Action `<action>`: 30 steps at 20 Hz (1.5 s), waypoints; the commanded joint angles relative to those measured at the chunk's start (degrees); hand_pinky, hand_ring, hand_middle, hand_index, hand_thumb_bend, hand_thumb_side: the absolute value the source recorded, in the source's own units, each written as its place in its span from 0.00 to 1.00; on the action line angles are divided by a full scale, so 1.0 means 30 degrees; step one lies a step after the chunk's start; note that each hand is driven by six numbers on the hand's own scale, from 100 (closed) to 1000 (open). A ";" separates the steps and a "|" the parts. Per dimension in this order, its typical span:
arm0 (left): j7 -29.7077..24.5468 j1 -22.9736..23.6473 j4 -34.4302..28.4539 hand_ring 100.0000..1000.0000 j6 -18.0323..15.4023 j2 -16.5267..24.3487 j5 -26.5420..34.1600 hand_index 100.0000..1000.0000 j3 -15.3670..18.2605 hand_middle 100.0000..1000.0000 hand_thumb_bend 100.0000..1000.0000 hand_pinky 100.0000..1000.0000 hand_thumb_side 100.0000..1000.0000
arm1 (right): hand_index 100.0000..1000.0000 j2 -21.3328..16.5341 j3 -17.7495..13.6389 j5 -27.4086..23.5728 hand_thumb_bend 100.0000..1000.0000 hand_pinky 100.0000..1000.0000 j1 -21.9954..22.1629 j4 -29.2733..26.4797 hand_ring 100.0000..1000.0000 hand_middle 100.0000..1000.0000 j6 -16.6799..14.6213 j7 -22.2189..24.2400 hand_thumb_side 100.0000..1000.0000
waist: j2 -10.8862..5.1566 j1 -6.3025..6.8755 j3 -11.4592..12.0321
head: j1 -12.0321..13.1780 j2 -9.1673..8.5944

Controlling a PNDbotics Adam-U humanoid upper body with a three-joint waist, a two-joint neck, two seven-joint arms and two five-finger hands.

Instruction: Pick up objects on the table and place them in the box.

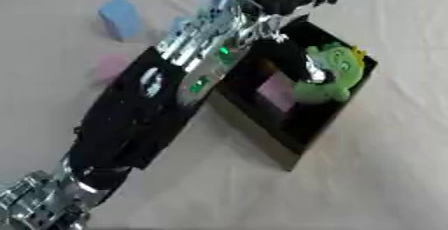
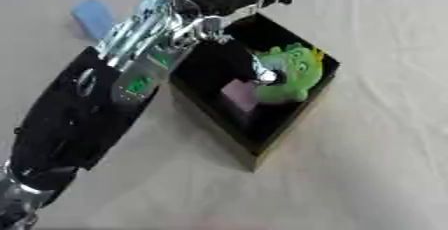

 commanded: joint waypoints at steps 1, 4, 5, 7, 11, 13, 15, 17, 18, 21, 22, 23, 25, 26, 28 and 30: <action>-0.0190 -0.0215 -0.1520 0.97 0.0512 0.1687 0.1025 0.92 0.1177 0.88 0.45 0.95 0.39 | 0.74 -0.0638 -0.0350 0.0009 0.00 0.85 -0.0024 -0.0269 0.80 0.53 -0.0118 -0.0147 0.50 | -0.0698 -0.0021 0.0074 | -0.0257 0.0004; 0.0167 0.0258 -0.2332 0.94 0.1694 0.3700 0.2037 0.89 0.2398 0.86 0.38 0.92 0.38 | 0.74 -0.0800 -0.0490 0.0100 0.00 0.85 0.0096 -0.0269 0.80 0.53 -0.0261 -0.0304 0.50 | -0.0655 0.0047 0.0224 | -0.0576 0.0098; 0.0390 0.0461 -0.2446 0.93 0.2112 0.4394 0.2215 0.89 0.2818 0.86 0.37 0.91 0.37 | 0.74 -0.0827 -0.0529 0.0134 0.00 0.85 0.0135 -0.0269 0.80 0.53 -0.0293 -0.0360 0.50 | -0.0629 0.0055 0.0272 | -0.0656 0.0107; 0.0821 0.0905 -0.2539 0.93 0.2790 0.5670 0.2450 0.89 0.3548 0.85 0.37 0.91 0.36 | 0.74 -0.0856 -0.0574 0.0201 0.00 0.85 0.0190 -0.0269 0.80 0.53 -0.0351 -0.0438 0.50 | -0.0564 0.0045 0.0336 | -0.0807 0.0080; 0.1439 0.1873 -0.2414 0.93 0.3669 0.7918 0.2855 0.90 0.4711 0.85 0.38 0.91 0.34 | 0.74 -0.0892 -0.0644 0.0375 0.00 0.85 0.0277 -0.0269 0.80 0.53 -0.0448 -0.0556 0.50 | -0.0399 -0.0014 0.0440 | -0.1027 -0.0016; 0.1444 0.2344 -0.2099 0.93 0.3939 0.8837 0.3279 0.90 0.5028 0.86 0.39 0.90 0.35 | 0.74 -0.0888 -0.0646 0.0456 0.00 0.85 0.0302 -0.0269 0.80 0.53 -0.0476 -0.0589 0.50 | -0.0319 -0.0040 0.0495 | -0.1084 -0.0050; 0.1448 0.2746 -0.1724 0.93 0.4179 0.9497 0.3778 0.91 0.5197 0.86 0.40 0.90 0.34 | 0.74 -0.0860 -0.0626 0.0525 0.00 0.85 0.0318 -0.0269 0.80 0.53 -0.0468 -0.0593 0.50 | -0.0250 -0.0068 0.0531 | -0.1097 -0.0073; 0.1509 0.3154 -0.1376 0.93 0.4351 0.9997 0.4203 0.91 0.5260 0.86 0.41 0.90 0.34 | 0.74 -0.0821 -0.0601 0.0584 0.00 0.85 0.0317 -0.0269 0.80 0.53 -0.0459 -0.0577 0.50 | -0.0185 -0.0107 0.0533 | -0.1028 -0.0085; 0.1527 0.3324 -0.1232 0.93 0.4393 1.0199 0.4392 0.91 0.5247 0.86 0.42 0.90 0.33 | 0.74 -0.0807 -0.0592 0.0608 0.00 0.85 0.0315 -0.0269 0.80 0.53 -0.0458 -0.0572 0.50 | -0.0161 -0.0124 0.0524 | -0.0976 -0.0093; 0.1387 0.3852 -0.0737 0.93 0.4469 1.0728 0.4907 0.91 0.5114 0.86 0.45 0.90 0.34 | 0.74 -0.0786 -0.0597 0.0677 0.00 0.85 0.0343 -0.0269 0.80 0.53 -0.0478 -0.0583 0.50 | -0.0104 -0.0160 0.0485 | -0.0813 -0.0124; 0.1317 0.3977 -0.0537 0.93 0.4490 1.0849 0.5078 0.91 0.5050 0.86 0.45 0.90 0.34 | 0.74 -0.0782 -0.0591 0.0688 0.00 0.85 0.0348 -0.0269 0.80 0.53 -0.0476 -0.0587 0.50 | -0.0098 -0.0161 0.0476 | -0.0766 -0.0126; 0.1232 0.4122 -0.0293 0.92 0.4513 1.0989 0.5218 0.90 0.4954 0.86 0.48 0.90 0.34 | 0.74 -0.0777 -0.0580 0.0691 0.00 0.85 0.0342 -0.0269 0.80 0.53 -0.0470 -0.0583 0.50 | -0.0093 -0.0156 0.0463 | -0.0723 -0.0139; 0.1030 0.4424 0.0258 0.92 0.4513 1.1305 0.5432 0.90 0.4740 0.86 0.50 0.89 0.33 | 0.74 -0.0770 -0.0561 0.0698 0.00 0.85 0.0324 -0.0269 0.80 0.53 -0.0457 -0.0568 0.50 | -0.0090 -0.0143 0.0420 | -0.0698 -0.0170; 0.0943 0.4548 0.0495 0.93 0.4483 1.1459 0.5534 0.90 0.4663 0.86 0.52 0.90 0.32 | 0.74 -0.0768 -0.0557 0.0703 0.00 0.85 0.0325 -0.0269 0.80 0.53 -0.0449 -0.0564 0.50 | -0.0093 -0.0137 0.0396 | -0.0696 -0.0175; 0.0755 0.4822 0.0871 0.93 0.4396 1.1825 0.5819 0.90 0.4530 0.86 0.53 0.90 0.32 | 0.74 -0.0771 -0.0567 0.0721 0.00 0.85 0.0350 -0.0269 0.80 0.53 -0.0444 -0.0572 0.50 | -0.0095 -0.0110 0.0357 | -0.0719 -0.0195; 0.0528 0.5096 0.1092 0.93 0.4253 1.2206 0.6155 0.91 0.4409 0.86 0.57 0.90 0.30 | 0.74 -0.0758 -0.0564 0.0730 0.00 0.85 0.0368 -0.0269 0.80 0.53 -0.0413 -0.0582 0.50 | -0.0093 -0.0078 0.0342 | -0.0772 -0.0209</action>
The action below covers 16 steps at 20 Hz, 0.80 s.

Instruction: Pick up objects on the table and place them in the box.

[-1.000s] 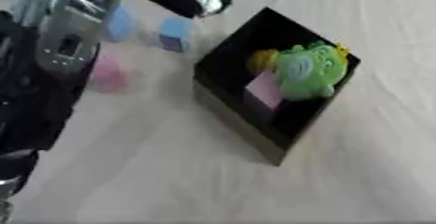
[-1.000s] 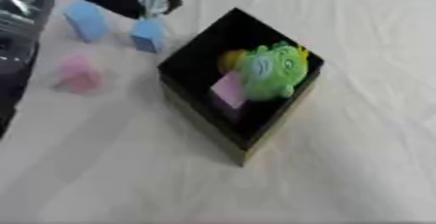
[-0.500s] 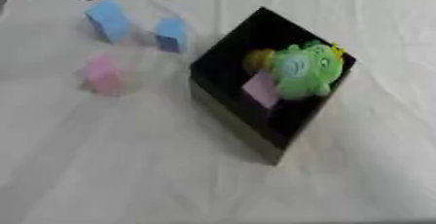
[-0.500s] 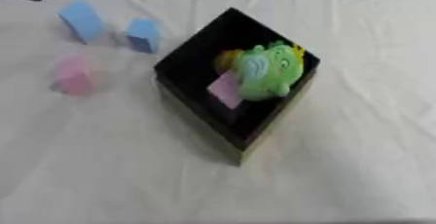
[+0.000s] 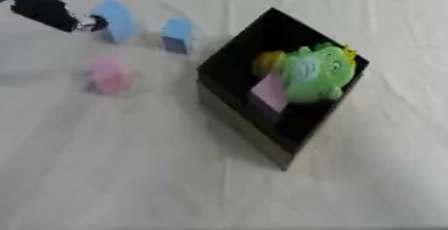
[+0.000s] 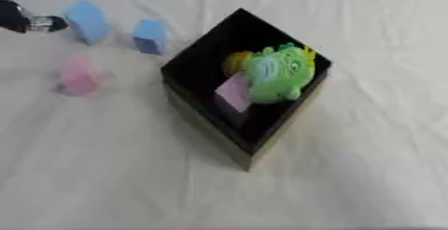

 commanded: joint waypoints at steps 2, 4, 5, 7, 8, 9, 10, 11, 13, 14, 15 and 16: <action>-0.0652 0.0160 0.0262 0.93 -0.0127 0.1430 0.0672 0.91 -0.0042 0.86 0.59 0.90 0.30 | 0.74 -0.0574 -0.0162 0.0148 0.00 0.85 -0.0091 -0.0269 0.80 0.53 0.0066 -0.0037 0.50 | -0.0118 -0.0042 -0.0023 | -0.0030 -0.0205; -0.0932 0.0320 0.0422 0.94 -0.0261 0.1674 0.0836 0.91 -0.0112 0.87 0.61 0.91 0.29 | 0.74 -0.0572 -0.0150 0.0149 0.00 0.85 -0.0101 -0.0269 0.80 0.53 0.0095 -0.0030 0.50 | -0.0120 -0.0010 -0.0027 | -0.0030 -0.0193; -0.1096 0.0375 0.0563 0.94 -0.0328 0.1784 0.0858 0.91 -0.0152 0.87 0.62 0.91 0.28 | 0.74 -0.0572 -0.0139 0.0145 0.00 0.85 -0.0110 -0.0269 0.80 0.53 0.0111 -0.0024 0.50 | -0.0121 0.0004 -0.0031 | -0.0016 -0.0187; -0.1381 0.0401 0.0954 0.94 -0.0496 0.1883 0.0847 0.90 -0.0194 0.87 0.62 0.91 0.27 | 0.74 -0.0573 -0.0126 0.0137 0.00 0.85 -0.0122 -0.0269 0.80 0.53 0.0127 -0.0013 0.50 | -0.0128 0.0025 -0.0038 | 0.0012 -0.0160; -0.1538 0.0389 0.1244 0.94 -0.0620 0.1865 0.0933 0.90 -0.0243 0.86 0.62 0.91 0.26 | 0.74 -0.0567 -0.0126 0.0130 0.00 0.85 -0.0126 -0.0269 0.80 0.53 0.0137 -0.0018 0.50 | -0.0132 0.0039 -0.0042 | 0.0033 -0.0141; -0.1705 0.0380 0.1555 0.94 -0.0778 0.1850 0.1071 0.90 -0.0343 0.86 0.63 0.91 0.24 | 0.74 -0.0555 -0.0119 0.0118 0.00 0.85 -0.0134 -0.0269 0.80 0.53 0.0160 -0.0026 0.50 | -0.0132 0.0053 -0.0054 | 0.0051 -0.0132; -0.1889 0.0372 0.1867 0.94 -0.0964 0.1845 0.1226 0.90 -0.0496 0.86 0.63 0.91 0.24 | 0.74 -0.0542 -0.0106 0.0109 0.00 0.85 -0.0142 -0.0269 0.80 0.53 0.0190 -0.0029 0.50 | -0.0130 0.0066 -0.0071 | 0.0067 -0.0128; -0.2065 0.0360 0.2163 0.94 -0.1152 0.1815 0.1390 0.90 -0.0659 0.86 0.63 0.91 0.21 | 0.74 -0.0528 -0.0094 0.0104 0.00 0.85 -0.0149 -0.0269 0.80 0.53 0.0217 -0.0027 0.50 | -0.0124 0.0078 -0.0091 | 0.0090 -0.0128; -0.2376 0.0306 0.2734 0.94 -0.1486 0.1690 0.1736 0.90 -0.0980 0.86 0.64 0.90 0.15 | 0.74 -0.0494 -0.0075 0.0096 0.00 0.85 -0.0167 -0.0269 0.80 0.53 0.0267 -0.0024 0.50 | -0.0110 0.0104 -0.0136 | 0.0132 -0.0128; -0.2495 0.0260 0.3010 0.94 -0.1623 0.1587 0.1881 0.89 -0.1138 0.86 0.63 0.90 0.13 | 0.74 -0.0474 -0.0067 0.0093 0.00 0.85 -0.0175 -0.0269 0.80 0.53 0.0290 -0.0021 0.50 | -0.0100 0.0116 -0.0165 | 0.0141 -0.0128; -0.2574 0.0195 0.3255 0.94 -0.1742 0.1464 0.2049 0.89 -0.1262 0.86 0.62 0.90 0.12 | 0.74 -0.0456 -0.0061 0.0094 0.00 0.85 -0.0179 -0.0269 0.80 0.53 0.0309 -0.0016 0.50 | -0.0090 0.0124 -0.0190 | 0.0140 -0.0131; -0.2613 0.0116 0.3460 0.94 -0.1837 0.1326 0.2275 0.90 -0.1358 0.86 0.62 0.90 0.12 | 0.74 -0.0436 -0.0057 0.0095 0.00 0.85 -0.0181 -0.0269 0.80 0.53 0.0331 -0.0012 0.50 | -0.0079 0.0131 -0.0211 | 0.0133 -0.0133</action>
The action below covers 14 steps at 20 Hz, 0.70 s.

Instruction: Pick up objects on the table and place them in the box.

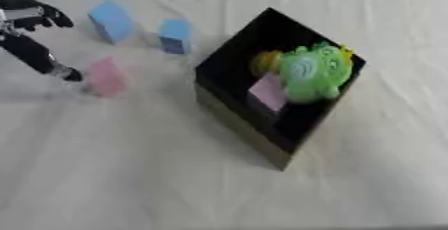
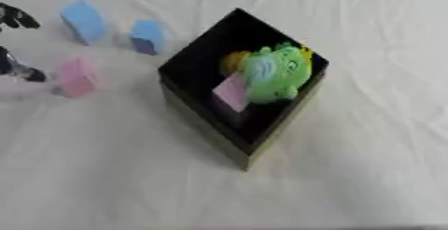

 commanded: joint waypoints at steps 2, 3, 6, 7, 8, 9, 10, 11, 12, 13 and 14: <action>-0.0393 -0.0605 0.0637 0.94 -0.0254 0.0063 0.0752 0.90 -0.0316 0.86 0.62 0.90 0.12 | 0.74 -0.0401 -0.0122 0.0095 0.00 0.85 -0.0182 -0.0269 0.80 0.53 0.0140 -0.0010 0.50 | -0.0054 0.0139 -0.0097 | 0.0061 -0.0129; -0.0407 -0.0697 0.0735 0.93 -0.0340 -0.0043 0.0809 0.90 -0.0427 0.85 0.61 0.90 0.12 | 0.74 -0.0383 -0.0109 0.0098 0.00 0.86 -0.0189 -0.0269 0.80 0.53 0.0162 0.0003 0.50 | -0.0042 0.0149 -0.0117 | 0.0075 -0.0127; -0.0463 -0.1000 0.1057 0.93 -0.0548 -0.0413 0.0930 0.89 -0.0652 0.86 0.59 0.90 0.10 | 0.74 -0.0322 -0.0075 0.0102 0.00 0.86 -0.0209 -0.0269 0.80 0.53 0.0237 0.0038 0.50 | -0.0011 0.0191 -0.0162 | 0.0100 -0.0129; -0.0478 -0.1098 0.1193 0.93 -0.0594 -0.0536 0.0939 0.89 -0.0713 0.86 0.59 0.90 0.09 | 0.74 -0.0303 -0.0067 0.0099 0.00 0.86 -0.0217 -0.0269 0.80 0.53 0.0261 0.0045 0.50 | -0.0004 0.0206 -0.0176 | 0.0110 -0.0139; -0.0513 -0.1204 0.1361 0.93 -0.0634 -0.0664 0.0932 0.89 -0.0785 0.86 0.58 0.90 0.07 | 0.74 -0.0284 -0.0061 0.0093 0.00 0.86 -0.0229 -0.0269 0.79 0.53 0.0280 0.0049 0.50 | 0.0001 0.0220 -0.0193 | 0.0121 -0.0148; -0.0553 -0.1313 0.1560 0.93 -0.0670 -0.0788 0.0865 0.88 -0.0865 0.86 0.58 0.90 0.06 | 0.74 -0.0271 -0.0058 0.0087 0.00 0.86 -0.0237 -0.0269 0.79 0.53 0.0294 0.0052 0.50 | 0.0003 0.0234 -0.0212 | 0.0136 -0.0149; -0.0594 -0.1421 0.1770 0.93 -0.0708 -0.0925 0.0779 0.88 -0.0940 0.86 0.57 0.89 0.05 | 0.74 -0.0261 -0.0058 0.0080 0.00 0.86 -0.0243 -0.0269 0.79 0.53 0.0304 0.0053 0.50 | 0.0004 0.0247 -0.0232 | 0.0156 -0.0153; -0.0613 -0.1528 0.1977 0.93 -0.0750 -0.1078 0.0705 0.88 -0.0999 0.86 0.56 0.89 0.04 | 0.74 -0.0251 -0.0059 0.0074 0.00 0.86 -0.0249 -0.0269 0.79 0.53 0.0312 0.0053 0.51 | 0.0007 0.0258 -0.0252 | 0.0172 -0.0160; -0.0599 -0.1637 0.2180 0.92 -0.0791 -0.1258 0.0644 0.88 -0.1049 0.86 0.56 0.89 0.04 | 0.74 -0.0237 -0.0059 0.0066 0.00 0.86 -0.0255 -0.0269 0.79 0.53 0.0322 0.0054 0.51 | 0.0010 0.0268 -0.0275 | 0.0184 -0.0169; -0.0566 -0.1736 0.2370 0.92 -0.0836 -0.1424 0.0587 0.88 -0.1094 0.86 0.55 0.89 0.03 | 0.74 -0.0224 -0.0058 0.0059 0.00 0.86 -0.0260 -0.0269 0.79 0.53 0.0334 0.0057 0.51 | 0.0014 0.0275 -0.0292 | 0.0193 -0.0177; -0.0519 -0.1846 0.2573 0.92 -0.0864 -0.1627 0.0511 0.87 -0.1148 0.85 0.54 0.89 0.03 | 0.74 -0.0206 -0.0051 0.0051 0.00 0.86 -0.0273 -0.0269 0.79 0.52 0.0346 0.0068 0.51 | 0.0022 0.0286 -0.0318 | 0.0212 -0.0179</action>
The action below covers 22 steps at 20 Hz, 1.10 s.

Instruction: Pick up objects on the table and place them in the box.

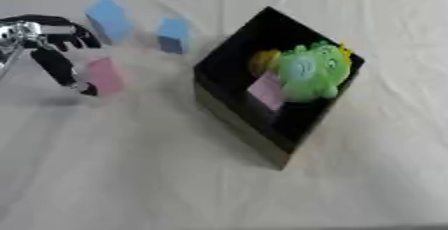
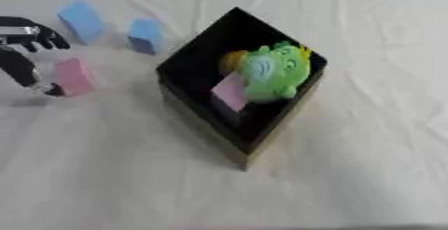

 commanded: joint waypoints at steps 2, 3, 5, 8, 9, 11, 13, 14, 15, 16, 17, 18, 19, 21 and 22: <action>0.0033 -0.0723 0.0666 0.92 -0.0050 -0.0320 -0.0348 0.87 -0.0084 0.85 0.54 0.89 0.02 | 0.74 -0.0266 -0.0096 0.0039 0.00 0.86 -0.0267 -0.0269 0.80 0.52 0.0096 0.0012 0.51 | -0.0025 0.0255 -0.0075 | 0.0144 -0.0191; 0.0081 -0.0805 0.0853 0.91 -0.0076 -0.0485 -0.0483 0.87 -0.0139 0.85 0.54 0.88 0.02 | 0.74 -0.0248 -0.0092 0.0033 0.00 0.86 -0.0277 -0.0269 0.79 0.52 0.0112 0.0025 0.51 | -0.0010 0.0263 -0.0101 | 0.0162 -0.0203; 0.0187 -0.0926 0.1204 0.91 -0.0113 -0.0780 -0.0754 0.87 -0.0196 0.85 0.54 0.88 0.01 | 0.74 -0.0217 -0.0095 0.0033 0.00 0.86 -0.0287 -0.0269 0.80 0.52 0.0133 0.0046 0.51 | 0.0021 0.0283 -0.0150 | 0.0202 -0.0227; 0.0405 -0.1024 0.1595 0.90 -0.0145 -0.1071 -0.1212 0.87 -0.0198 0.83 0.54 0.88 0.00 | 0.74 -0.0178 -0.0103 0.0037 0.00 0.86 -0.0284 -0.0269 0.80 0.52 0.0173 0.0056 0.51 | 0.0053 0.0321 -0.0207 | 0.0229 -0.0262; 0.0505 -0.1036 0.1654 0.89 -0.0149 -0.1137 -0.1362 0.86 -0.0167 0.82 0.53 0.87 0.00 | 0.74 -0.0167 -0.0103 0.0040 0.00 0.86 -0.0282 -0.0269 0.80 0.52 0.0186 0.0060 0.51 | 0.0061 0.0333 -0.0218 | 0.0233 -0.0276; 0.0744 -0.1031 0.1690 0.87 -0.0071 -0.1231 -0.1541 0.84 -0.0073 0.79 0.49 0.86 0.00 | 0.74 -0.0139 -0.0105 0.0042 0.00 0.86 -0.0277 -0.0269 0.80 0.52 0.0218 0.0063 0.51 | 0.0072 0.0350 -0.0232 | 0.0227 -0.0293; 0.0846 -0.0983 0.1435 0.86 -0.0023 -0.1177 -0.1579 0.84 -0.0036 0.79 0.48 0.86 0.00 | 0.74 -0.0138 -0.0113 0.0061 0.00 0.86 -0.0255 -0.0269 0.80 0.52 0.0223 0.0068 0.51 | 0.0075 0.0355 -0.0245 | 0.0209 -0.0298; 0.0832 -0.0966 0.1163 0.85 0.0004 -0.1096 -0.1629 0.85 0.0002 0.79 0.50 0.86 0.00 | 0.74 -0.0144 -0.0124 0.0070 0.00 0.86 -0.0232 -0.0269 0.80 0.52 0.0220 0.0058 0.51 | 0.0071 0.0354 -0.0237 | 0.0193 -0.0281; 0.0770 -0.0956 0.0843 0.85 0.0066 -0.0995 -0.1776 0.85 0.0053 0.79 0.51 0.86 0.00 | 0.74 -0.0152 -0.0134 0.0076 0.00 0.86 -0.0213 -0.0269 0.80 0.52 0.0216 0.0044 0.51 | 0.0065 0.0354 -0.0221 | 0.0181 -0.0260; 0.0673 -0.0961 0.0568 0.85 0.0159 -0.0883 -0.1986 0.85 0.0101 0.79 0.52 0.86 0.00 | 0.74 -0.0159 -0.0133 0.0077 0.00 0.86 -0.0206 -0.0269 0.80 0.52 0.0211 0.0040 0.51 | 0.0053 0.0358 -0.0200 | 0.0178 -0.0243; 0.0532 -0.0965 0.0342 0.85 0.0247 -0.0775 -0.2206 0.85 0.0123 0.79 0.53 0.86 0.00 | 0.74 -0.0165 -0.0126 0.0075 0.00 0.86 -0.0204 -0.0269 0.80 0.52 0.0207 0.0046 0.51 | 0.0041 0.0363 -0.0176 | 0.0182 -0.0241; 0.0366 -0.0961 0.0155 0.85 0.0307 -0.0682 -0.2383 0.85 0.0125 0.79 0.54 0.86 0.00 | 0.74 -0.0170 -0.0123 0.0072 0.00 0.86 -0.0197 -0.0269 0.80 0.52 0.0209 0.0050 0.51 | 0.0030 0.0369 -0.0152 | 0.0188 -0.0248; 0.0199 -0.0949 -0.0002 0.85 0.0337 -0.0591 -0.2520 0.85 0.0107 0.79 0.55 0.86 0.00 | 0.74 -0.0173 -0.0123 0.0066 0.00 0.86 -0.0189 -0.0269 0.80 0.52 0.0220 0.0049 0.51 | 0.0020 0.0374 -0.0129 | 0.0195 -0.0255; -0.0087 -0.0891 -0.0218 0.85 0.0389 -0.0431 -0.2771 0.85 0.0060 0.79 0.55 0.86 0.00 | 0.74 -0.0183 -0.0119 0.0052 0.00 0.86 -0.0188 -0.0269 0.80 0.52 0.0225 0.0056 0.51 | 0.0008 0.0372 -0.0096 | 0.0212 -0.0275; -0.0186 -0.0865 -0.0269 0.85 0.0439 -0.0387 -0.2913 0.84 0.0055 0.78 0.55 0.86 0.00 | 0.74 -0.0183 -0.0116 0.0047 0.00 0.86 -0.0184 -0.0269 0.80 0.52 0.0223 0.0063 0.51 | 0.0002 0.0362 -0.0087 | 0.0217 -0.0275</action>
